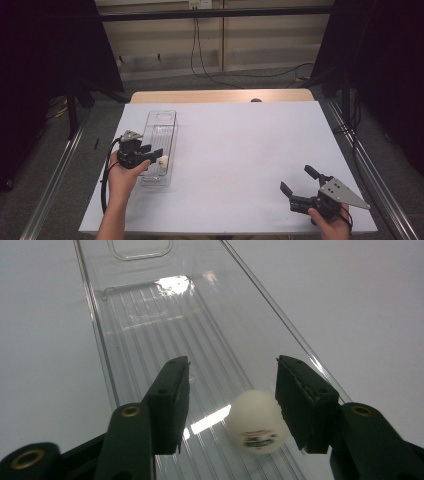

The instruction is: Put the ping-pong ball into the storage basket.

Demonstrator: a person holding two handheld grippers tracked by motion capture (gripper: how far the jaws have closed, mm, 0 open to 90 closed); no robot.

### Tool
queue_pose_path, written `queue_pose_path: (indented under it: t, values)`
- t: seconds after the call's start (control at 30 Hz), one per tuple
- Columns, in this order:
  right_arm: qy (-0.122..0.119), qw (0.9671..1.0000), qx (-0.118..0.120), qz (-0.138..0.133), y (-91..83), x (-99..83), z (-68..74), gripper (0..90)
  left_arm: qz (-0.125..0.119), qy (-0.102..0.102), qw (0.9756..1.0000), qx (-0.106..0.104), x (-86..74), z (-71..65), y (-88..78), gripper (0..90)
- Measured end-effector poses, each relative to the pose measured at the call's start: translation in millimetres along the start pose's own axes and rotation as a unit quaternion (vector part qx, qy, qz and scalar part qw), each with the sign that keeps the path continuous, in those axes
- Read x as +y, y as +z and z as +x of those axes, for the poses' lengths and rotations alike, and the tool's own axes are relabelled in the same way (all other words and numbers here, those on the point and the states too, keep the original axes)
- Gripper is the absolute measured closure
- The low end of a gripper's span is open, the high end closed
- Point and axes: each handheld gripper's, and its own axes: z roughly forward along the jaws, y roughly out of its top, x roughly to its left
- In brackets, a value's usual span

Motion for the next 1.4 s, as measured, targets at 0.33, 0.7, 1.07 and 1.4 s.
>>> queue_pose_path:
  t: [0.33,0.7,1.07,1.4]
  values:
    - [0.002,1.0000,-0.001,0.001,0.5,0.0,0.7,3.2,-0.007,-0.008,0.9999,0.002,-0.2,-2.0,-1.0,43.9]
    - [0.001,1.0000,0.000,0.002,1.0,-0.2,0.7,3.2,-0.018,-0.010,0.9998,0.002,0.2,-3.2,-3.6,32.9]
    - [0.001,1.0000,-0.002,-0.002,0.8,0.0,0.3,3.2,-0.034,-0.016,0.9993,0.008,1.2,-3.5,-5.9,16.9]
    - [0.002,1.0000,0.000,-0.001,0.9,0.2,0.9,3.2,-0.045,-0.018,0.9988,0.009,1.3,-5.0,-6.2,9.2]
